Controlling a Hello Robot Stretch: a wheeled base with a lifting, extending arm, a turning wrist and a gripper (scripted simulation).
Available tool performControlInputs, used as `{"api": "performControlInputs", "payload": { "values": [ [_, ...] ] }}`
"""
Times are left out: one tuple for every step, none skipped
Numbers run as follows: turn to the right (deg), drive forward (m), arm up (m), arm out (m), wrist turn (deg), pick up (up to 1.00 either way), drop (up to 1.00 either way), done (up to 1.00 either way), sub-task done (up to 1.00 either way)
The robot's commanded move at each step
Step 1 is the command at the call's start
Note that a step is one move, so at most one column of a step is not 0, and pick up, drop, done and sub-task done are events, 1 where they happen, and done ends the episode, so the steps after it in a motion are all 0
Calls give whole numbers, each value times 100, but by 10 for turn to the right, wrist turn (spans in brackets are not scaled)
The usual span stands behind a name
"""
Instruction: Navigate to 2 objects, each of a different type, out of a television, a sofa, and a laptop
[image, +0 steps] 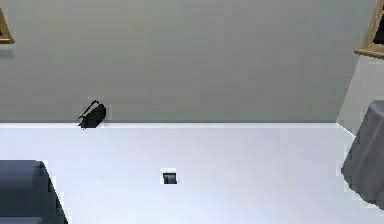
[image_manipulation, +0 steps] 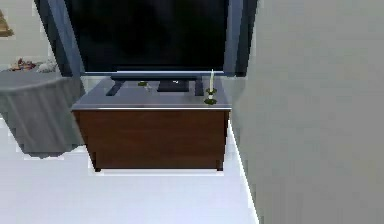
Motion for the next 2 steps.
{"api": "performControlInputs", "payload": {
  "values": [
    [-450,0,0,0,0,0,0,0,0],
    [-330,0,0,0,0,0,0,0,0]
  ]
}}
